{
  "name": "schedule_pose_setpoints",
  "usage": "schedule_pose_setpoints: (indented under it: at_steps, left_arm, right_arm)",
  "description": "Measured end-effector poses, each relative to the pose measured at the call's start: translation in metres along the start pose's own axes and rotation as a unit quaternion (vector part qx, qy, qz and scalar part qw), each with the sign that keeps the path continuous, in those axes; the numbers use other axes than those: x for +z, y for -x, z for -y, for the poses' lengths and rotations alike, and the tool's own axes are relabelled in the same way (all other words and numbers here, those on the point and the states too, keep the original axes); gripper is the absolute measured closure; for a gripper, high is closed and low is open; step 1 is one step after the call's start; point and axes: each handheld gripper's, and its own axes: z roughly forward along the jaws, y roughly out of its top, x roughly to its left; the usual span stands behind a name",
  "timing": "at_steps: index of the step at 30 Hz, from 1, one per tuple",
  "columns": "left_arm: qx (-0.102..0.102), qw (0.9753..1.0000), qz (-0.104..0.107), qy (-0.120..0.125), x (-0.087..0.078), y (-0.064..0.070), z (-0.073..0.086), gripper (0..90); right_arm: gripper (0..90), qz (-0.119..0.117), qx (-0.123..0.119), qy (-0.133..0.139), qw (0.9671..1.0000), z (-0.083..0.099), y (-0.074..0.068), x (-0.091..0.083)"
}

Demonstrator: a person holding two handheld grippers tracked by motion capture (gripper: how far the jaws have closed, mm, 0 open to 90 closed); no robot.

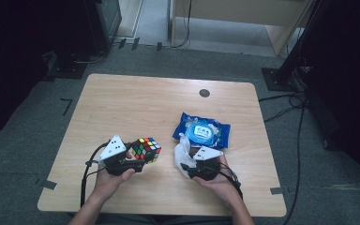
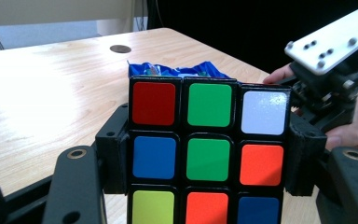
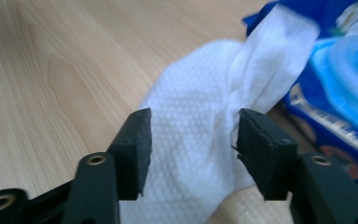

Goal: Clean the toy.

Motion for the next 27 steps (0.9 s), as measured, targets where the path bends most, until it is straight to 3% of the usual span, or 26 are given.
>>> schedule_pose_setpoints:
  at_steps: [2,4,6,10,12,16,20,22,23,24,25,27]
  left_arm:
    - [0.005,1.0000,0.001,0.001,0.000,0.001,0.000,34.2]
    - [0.006,1.0000,0.002,0.003,0.000,0.002,0.000,34.2]
    - [0.007,1.0000,0.002,0.002,0.000,0.001,0.000,34.2]
    - [0.009,1.0000,0.000,-0.004,0.002,0.002,0.002,34.2]
    - [0.015,0.9998,-0.003,-0.008,0.003,0.003,0.003,34.2]
    - [0.032,0.9993,-0.007,-0.017,0.006,0.007,0.005,34.2]
    - [0.050,0.9983,-0.012,-0.027,0.012,0.012,0.008,34.2]
    - [0.061,0.9975,-0.013,-0.031,0.014,0.016,0.010,34.2]
    - [0.061,0.9975,-0.013,-0.031,0.014,0.016,0.010,34.2]
    - [0.068,0.9970,-0.012,-0.034,0.016,0.019,0.010,34.2]
    - [0.077,0.9963,-0.010,-0.037,0.018,0.023,0.011,34.2]
    - [0.089,0.9952,-0.006,-0.041,0.021,0.029,0.012,34.3]
  right_arm:
    - [44.5,0.008,-0.002,-0.018,0.9998,0.003,0.000,0.007]
    - [48.8,0.010,0.014,-0.026,0.9995,0.004,0.001,0.010]
    - [62.7,0.022,0.026,-0.025,0.9991,0.004,0.003,0.009]
    - [84.9,0.018,0.048,-0.020,0.9985,0.004,0.005,0.007]
    - [87.9,0.015,0.049,-0.004,0.9987,0.000,0.004,0.004]
    - [88.8,0.003,0.052,0.066,0.9965,-0.021,-0.007,-0.017]
    - [88.8,-0.030,0.042,0.150,0.9873,-0.046,-0.029,-0.042]
    - [88.8,-0.047,0.044,0.177,0.9821,-0.054,-0.038,-0.049]
    - [88.8,-0.047,0.044,0.177,0.9821,-0.054,-0.038,-0.049]
    - [88.8,-0.063,0.047,0.192,0.9781,-0.060,-0.044,-0.053]
    - [88.8,-0.083,0.052,0.214,0.9719,-0.066,-0.053,-0.057]
    - [88.8,-0.099,0.057,0.230,0.9665,-0.069,-0.060,-0.058]
